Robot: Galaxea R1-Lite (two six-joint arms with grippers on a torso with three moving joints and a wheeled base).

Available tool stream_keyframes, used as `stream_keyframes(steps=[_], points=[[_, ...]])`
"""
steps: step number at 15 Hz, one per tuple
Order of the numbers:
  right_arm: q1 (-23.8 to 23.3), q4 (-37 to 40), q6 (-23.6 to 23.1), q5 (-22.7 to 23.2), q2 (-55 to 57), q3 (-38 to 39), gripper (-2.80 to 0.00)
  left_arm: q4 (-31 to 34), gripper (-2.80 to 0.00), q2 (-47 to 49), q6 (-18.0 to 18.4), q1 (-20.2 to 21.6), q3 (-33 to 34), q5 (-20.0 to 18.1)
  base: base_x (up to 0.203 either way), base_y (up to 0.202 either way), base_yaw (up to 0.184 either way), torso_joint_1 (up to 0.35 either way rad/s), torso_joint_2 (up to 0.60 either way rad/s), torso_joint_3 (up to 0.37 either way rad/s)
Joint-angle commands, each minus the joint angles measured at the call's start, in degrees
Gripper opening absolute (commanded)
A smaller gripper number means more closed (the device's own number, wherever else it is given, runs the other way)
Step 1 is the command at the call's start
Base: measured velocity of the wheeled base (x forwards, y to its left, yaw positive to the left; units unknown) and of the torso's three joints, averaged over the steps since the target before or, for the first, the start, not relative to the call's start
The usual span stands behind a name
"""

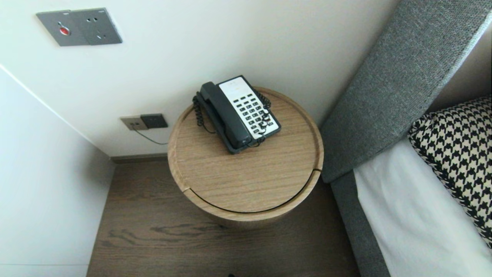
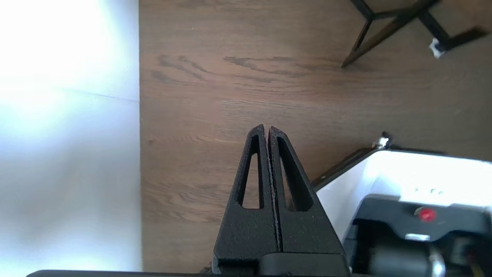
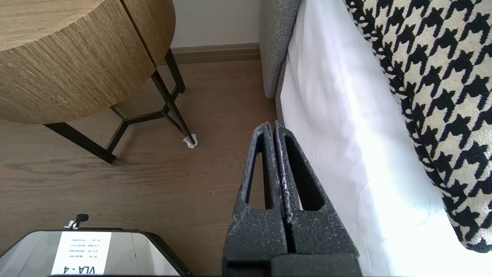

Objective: Open the nightstand drawer

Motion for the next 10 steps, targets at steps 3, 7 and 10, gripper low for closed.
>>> stream_keyframes(steps=[3, 7, 10], points=[[0.0, 0.0, 0.0, 0.0, -0.1, 0.0, -2.80, -1.5, -2.80, -8.2, 3.4, 1.8, 2.9, -1.1, 0.000, 0.000, 0.000, 0.000, 0.00, 0.000], [0.0, 0.0, 0.0, 0.0, -0.1, 0.0, -2.80, -5.0, -2.80, -9.7, 4.2, 2.4, 4.4, -1.8, 0.000, 0.000, 0.000, 0.000, 0.00, 0.000], [0.0, 0.0, 0.0, 0.0, -0.1, 0.0, -2.80, -7.9, -2.80, -12.1, 3.5, 1.7, 5.5, -1.8, 0.000, 0.000, 0.000, 0.000, 0.00, 0.000]])
